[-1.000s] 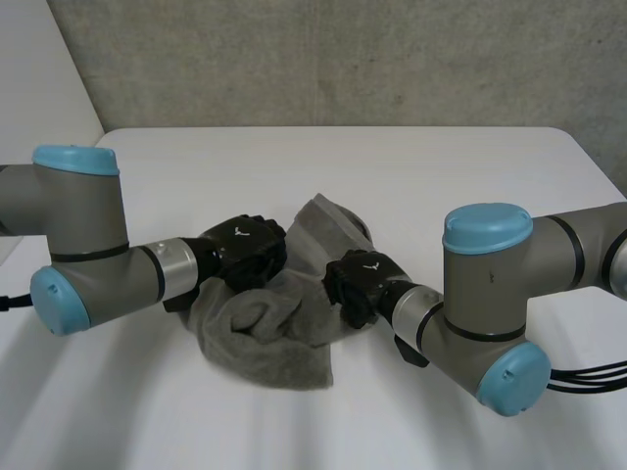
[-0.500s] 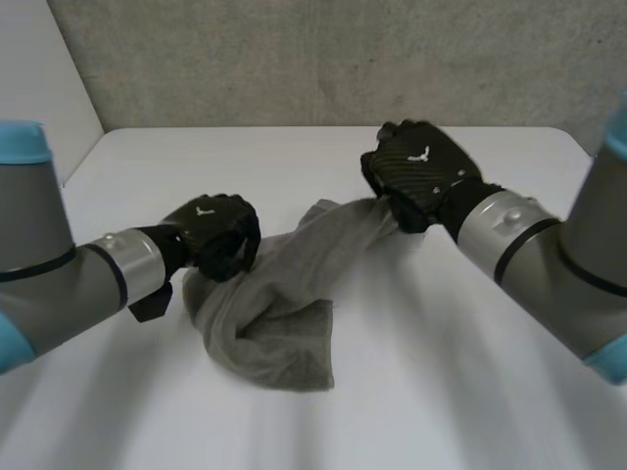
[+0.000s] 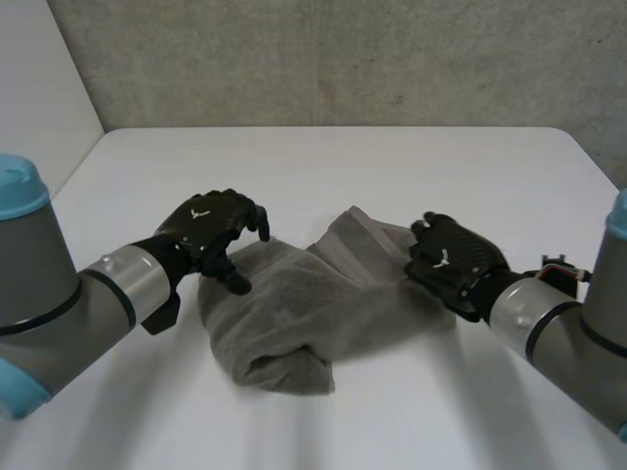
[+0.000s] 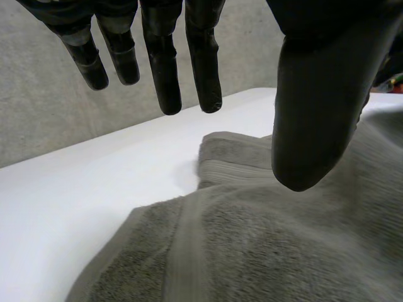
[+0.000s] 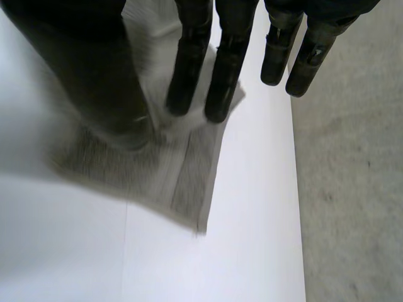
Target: Fold the towel.
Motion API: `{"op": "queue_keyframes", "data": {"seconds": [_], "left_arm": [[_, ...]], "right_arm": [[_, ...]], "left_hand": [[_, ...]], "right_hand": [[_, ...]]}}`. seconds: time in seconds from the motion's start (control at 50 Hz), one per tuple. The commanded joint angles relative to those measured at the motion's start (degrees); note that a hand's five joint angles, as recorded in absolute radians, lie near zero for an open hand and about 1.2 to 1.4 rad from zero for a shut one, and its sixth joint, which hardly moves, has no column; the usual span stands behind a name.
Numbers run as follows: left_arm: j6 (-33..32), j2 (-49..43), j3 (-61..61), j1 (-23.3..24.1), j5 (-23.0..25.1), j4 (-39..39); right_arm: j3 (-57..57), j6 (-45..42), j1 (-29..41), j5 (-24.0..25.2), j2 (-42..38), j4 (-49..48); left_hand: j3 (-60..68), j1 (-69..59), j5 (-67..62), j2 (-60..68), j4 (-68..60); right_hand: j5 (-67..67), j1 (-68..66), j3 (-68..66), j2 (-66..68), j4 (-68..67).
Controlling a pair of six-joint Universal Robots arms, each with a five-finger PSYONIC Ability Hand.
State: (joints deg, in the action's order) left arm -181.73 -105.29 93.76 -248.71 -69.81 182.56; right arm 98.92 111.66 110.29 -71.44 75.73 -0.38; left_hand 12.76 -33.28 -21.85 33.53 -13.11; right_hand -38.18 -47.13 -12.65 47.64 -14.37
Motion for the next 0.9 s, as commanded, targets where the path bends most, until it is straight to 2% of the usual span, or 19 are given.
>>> {"op": "queue_keyframes", "data": {"seconds": [0.02,0.04,0.08,0.1,0.12,0.14,0.18,0.2,0.24,0.28,0.42,0.56,0.9], "left_arm": [[-0.03,-5.44,-6.38,0.15,-1.02,0.77],[-0.03,-5.45,-6.40,0.15,-1.03,0.77],[-0.03,-6.59,-7.71,0.24,-0.94,0.77],[-0.03,-7.55,-9.02,0.76,-0.85,0.69],[-0.03,-8.60,-10.34,1.64,-0.76,0.69],[-0.03,-8.61,-10.35,1.65,-0.76,0.69],[-0.21,-11.41,-13.24,3.49,-0.41,0.34],[-0.21,-11.43,-13.25,3.49,-0.41,0.34],[-0.65,-12.83,-14.75,4.11,-0.15,0.25],[-2.48,-15.54,-17.98,5.25,0.90,-0.97],[-9.15,-21.52,-24.57,6.66,5.47,-7.82],[-14.88,-28.64,-32.48,6.13,5.39,-13.63],[-15.24,-40.17,-49.64,5.34,5.83,-21.81]], "right_arm": [[-1.79,8.09,-3.42,0.51,0.56,-0.32],[-1.80,8.13,-3.42,0.51,0.56,-0.32],[-4.07,18.54,-3.51,0.69,1.00,0.03],[-4.08,18.59,-3.51,0.69,1.00,0.03],[-5.04,24.25,-3.85,1.13,1.70,0.03],[-5.05,24.30,-3.86,1.13,1.70,0.03],[-6.45,34.71,-4.30,2.96,2.67,0.12],[-6.46,34.76,-4.30,2.98,2.67,0.12],[-7.07,41.68,-4.30,4.90,2.23,0.20],[-6.99,43.36,-4.21,5.69,2.06,0.20],[-6.54,42.59,-3.59,5.70,0.30,0.29],[-6.46,42.32,-3.42,5.96,-0.32,0.20],[-6.37,42.06,-3.33,6.05,-2.52,0.29]], "left_hand": [[-2.76,2.21,0.78,-2.45,3.11],[-2.76,2.21,0.78,-2.45,3.11],[-2.76,2.21,0.78,-2.45,3.11],[-2.76,2.04,0.61,-2.29,3.11],[-2.76,2.21,0.78,-2.45,3.11],[-2.76,2.21,0.78,-2.45,3.11],[-2.76,2.04,0.61,-2.29,3.11],[-2.76,2.04,0.61,-2.29,3.11],[-2.76,2.04,0.61,-2.29,3.11],[-2.76,1.71,0.28,-1.95,3.11],[-2.76,0.70,-0.73,-0.95,3.11],[-2.76,0.69,-0.73,-0.94,3.11],[-2.76,0.53,-0.90,-0.77,3.11]], "right_hand": [[38.18,37.13,2.65,-37.64,4.37],[38.18,37.13,2.65,-37.64,4.37],[38.18,37.13,2.65,-37.64,4.37],[38.18,37.13,2.65,-37.64,4.37],[38.18,37.13,2.65,-37.64,4.37],[38.18,37.13,2.65,-37.64,4.37],[38.18,37.13,2.65,-37.64,4.37],[38.18,37.13,2.65,-37.64,4.37],[38.18,37.13,2.65,-37.64,4.37],[38.18,37.13,2.65,-37.64,4.37],[38.18,37.13,2.65,-37.64,4.37],[38.18,37.13,2.65,-37.64,4.37],[38.18,37.13,2.65,-37.64,4.37]]}}
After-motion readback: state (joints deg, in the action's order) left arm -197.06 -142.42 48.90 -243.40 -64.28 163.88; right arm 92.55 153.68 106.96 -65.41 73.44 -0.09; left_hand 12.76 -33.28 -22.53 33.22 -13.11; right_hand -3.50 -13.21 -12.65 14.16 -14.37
